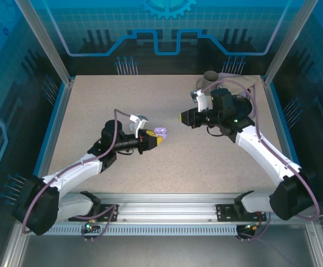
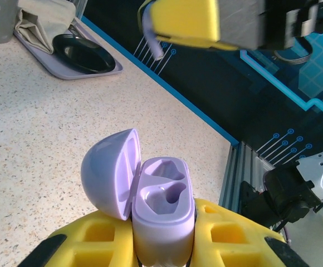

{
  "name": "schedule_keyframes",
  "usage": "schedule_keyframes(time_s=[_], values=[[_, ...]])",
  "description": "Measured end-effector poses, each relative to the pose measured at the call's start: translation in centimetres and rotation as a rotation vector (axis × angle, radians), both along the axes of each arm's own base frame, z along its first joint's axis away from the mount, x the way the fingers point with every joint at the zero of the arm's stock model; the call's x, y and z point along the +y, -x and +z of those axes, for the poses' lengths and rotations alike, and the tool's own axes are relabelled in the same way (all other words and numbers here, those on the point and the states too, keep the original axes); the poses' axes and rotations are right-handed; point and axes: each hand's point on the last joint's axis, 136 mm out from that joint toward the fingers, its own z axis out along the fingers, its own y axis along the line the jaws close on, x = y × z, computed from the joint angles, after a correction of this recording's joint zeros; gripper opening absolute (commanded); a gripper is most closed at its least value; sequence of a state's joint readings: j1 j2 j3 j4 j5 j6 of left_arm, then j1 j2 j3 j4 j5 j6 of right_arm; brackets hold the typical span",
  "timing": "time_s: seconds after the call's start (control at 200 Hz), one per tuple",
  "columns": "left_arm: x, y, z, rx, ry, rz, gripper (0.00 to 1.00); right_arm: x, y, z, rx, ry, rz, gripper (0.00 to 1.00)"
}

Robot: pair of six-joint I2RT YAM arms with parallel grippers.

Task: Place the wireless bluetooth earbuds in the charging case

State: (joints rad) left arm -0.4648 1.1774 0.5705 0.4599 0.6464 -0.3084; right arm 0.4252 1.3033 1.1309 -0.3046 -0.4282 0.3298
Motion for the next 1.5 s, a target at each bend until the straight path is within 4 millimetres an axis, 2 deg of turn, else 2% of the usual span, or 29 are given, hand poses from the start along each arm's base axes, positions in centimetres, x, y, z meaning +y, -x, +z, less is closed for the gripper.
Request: schedule_keyframes(time_s=[0.16, 0.415, 0.68, 0.921, 1.101, 1.501], values=[[-0.7, 0.8, 0.5, -0.013, 0.01, -0.041, 0.13, 1.6, 2.1, 2.3, -0.059, -0.042, 0.076, 0.21], [-2.3, 1.8, 3.1, -0.086, 0.043, -0.123, 0.13, 3.7, 4.3, 3.3, -0.095, -0.054, 0.162, 0.21], [-2.6, 2.1, 4.4, -0.13, 0.05, -0.143, 0.13, 4.6, 6.6, 5.5, -0.164, -0.08, 0.219, 0.21], [-2.7, 2.0, 5.1, -0.146, 0.057, -0.143, 0.13, 5.2, 7.4, 6.5, -0.202, -0.087, 0.244, 0.21], [-2.7, 2.0, 5.6, -0.154, 0.064, -0.142, 0.13, 5.8, 7.9, 6.4, -0.222, -0.07, 0.257, 0.21], [-2.6, 2.1, 6.7, -0.158, 0.083, -0.14, 0.13, 6.0, 7.6, 6.1, -0.272, -0.02, 0.225, 0.21]])
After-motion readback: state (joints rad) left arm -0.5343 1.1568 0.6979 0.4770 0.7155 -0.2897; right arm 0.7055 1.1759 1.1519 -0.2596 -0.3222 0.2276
